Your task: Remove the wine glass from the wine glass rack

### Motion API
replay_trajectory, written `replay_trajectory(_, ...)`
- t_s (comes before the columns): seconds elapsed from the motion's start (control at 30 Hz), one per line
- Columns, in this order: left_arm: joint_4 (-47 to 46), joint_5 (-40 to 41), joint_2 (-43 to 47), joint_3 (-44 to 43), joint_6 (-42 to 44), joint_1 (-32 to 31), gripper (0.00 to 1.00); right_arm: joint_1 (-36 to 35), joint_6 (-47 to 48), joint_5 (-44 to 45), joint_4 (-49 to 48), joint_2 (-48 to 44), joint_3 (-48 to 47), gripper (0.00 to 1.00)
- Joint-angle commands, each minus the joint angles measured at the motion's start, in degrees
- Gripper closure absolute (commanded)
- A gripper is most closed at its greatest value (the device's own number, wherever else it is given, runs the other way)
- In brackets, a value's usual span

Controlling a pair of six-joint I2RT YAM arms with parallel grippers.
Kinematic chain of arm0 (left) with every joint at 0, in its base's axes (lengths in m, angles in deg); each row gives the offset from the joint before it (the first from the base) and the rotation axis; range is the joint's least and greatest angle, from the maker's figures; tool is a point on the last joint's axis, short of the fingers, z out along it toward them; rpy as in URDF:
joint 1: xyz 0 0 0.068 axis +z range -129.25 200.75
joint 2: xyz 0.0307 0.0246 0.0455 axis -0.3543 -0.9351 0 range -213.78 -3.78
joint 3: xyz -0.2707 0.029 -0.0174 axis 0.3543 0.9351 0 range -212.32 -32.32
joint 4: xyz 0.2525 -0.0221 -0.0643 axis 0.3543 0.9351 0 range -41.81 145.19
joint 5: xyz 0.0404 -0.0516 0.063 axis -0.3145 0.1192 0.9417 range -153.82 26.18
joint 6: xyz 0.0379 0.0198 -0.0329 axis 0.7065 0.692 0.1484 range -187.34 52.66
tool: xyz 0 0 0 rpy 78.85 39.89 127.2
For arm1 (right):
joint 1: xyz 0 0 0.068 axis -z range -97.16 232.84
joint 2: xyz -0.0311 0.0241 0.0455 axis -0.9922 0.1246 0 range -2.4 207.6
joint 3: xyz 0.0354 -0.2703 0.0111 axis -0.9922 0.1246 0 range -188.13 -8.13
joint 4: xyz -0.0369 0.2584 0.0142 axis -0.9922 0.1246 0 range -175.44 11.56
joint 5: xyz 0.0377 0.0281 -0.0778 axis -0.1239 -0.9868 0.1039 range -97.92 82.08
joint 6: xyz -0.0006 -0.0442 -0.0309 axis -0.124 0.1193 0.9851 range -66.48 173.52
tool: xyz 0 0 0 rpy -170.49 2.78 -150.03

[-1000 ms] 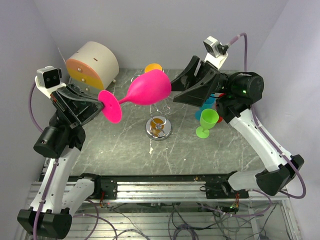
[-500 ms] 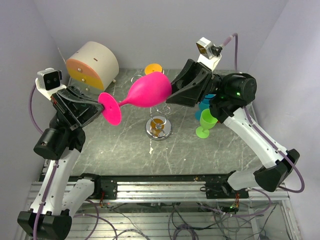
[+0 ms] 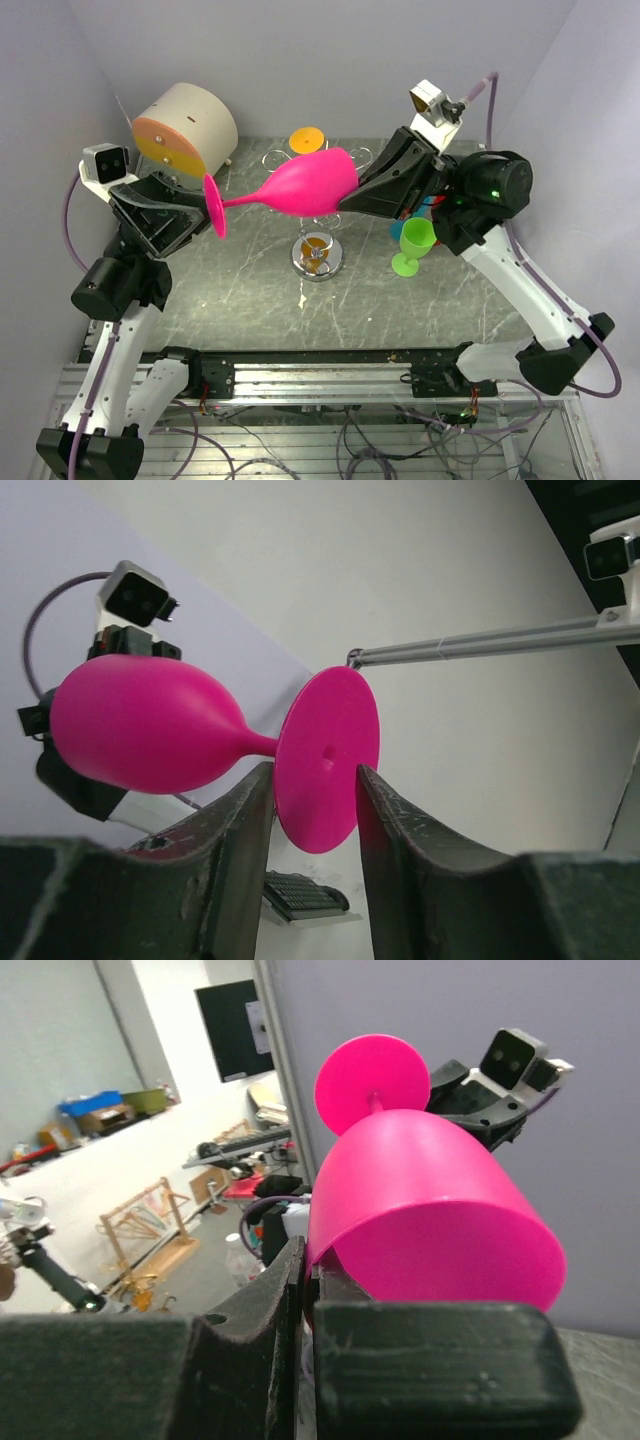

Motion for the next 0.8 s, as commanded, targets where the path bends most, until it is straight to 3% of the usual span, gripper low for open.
replay_trajectory(0.0, 10.59, -0.54, 4.13, 2.0, 7.56, -0.06, 0.48, 0.0, 17.09, 7.17, 21.02, -7.64, -2.36, 1.0)
replay_trajectory(0.1, 26.9, -0.29, 7.98, 2.22, 17.13, -0.06, 0.48, 0.0, 31.33, 19.58, 42.79, -12.3, -8.22, 1.0)
replay_trajectory(0.2, 53.11, 2.06, 11.25, -1.51, 32.97, -0.06, 0.48, 0.06, 42.69, 38.95, 61.59, -14.35, -15.93, 1.0)
replay_trajectory(0.33, 78.26, 7.77, 11.91, -10.18, 48.83, -0.06, 0.49, 0.0, 49.5, 68.83, 80.26, -10.22, -27.46, 1.0)
replay_trajectory(0.4, 86.44, 10.31, 11.02, -13.29, 53.75, -0.06, 0.5, 0.03, 50.72, 89.16, 91.52, -5.42, -34.68, 1.0)
replay_trajectory(0.5, 95.31, 13.09, 9.91, -16.89, 59.3, -0.06, 0.52, 0.06, 48.27, 108.41, 106.59, 2.67, -43.28, 1.0)
replay_trajectory(0.6, 102.31, 16.99, 8.81, -19.42, 63.68, -0.05, 0.53, 0.16, 41.85, 117.51, 115.8, 4.29, -42.65, 1.0)
replay_trajectory(0.77, 109.98, 22.25, 5.66, -22.58, 69.52, -0.06, 0.54, 4.22, 35.56, 116.05, 122.13, -2.87, -35.39, 1.0)
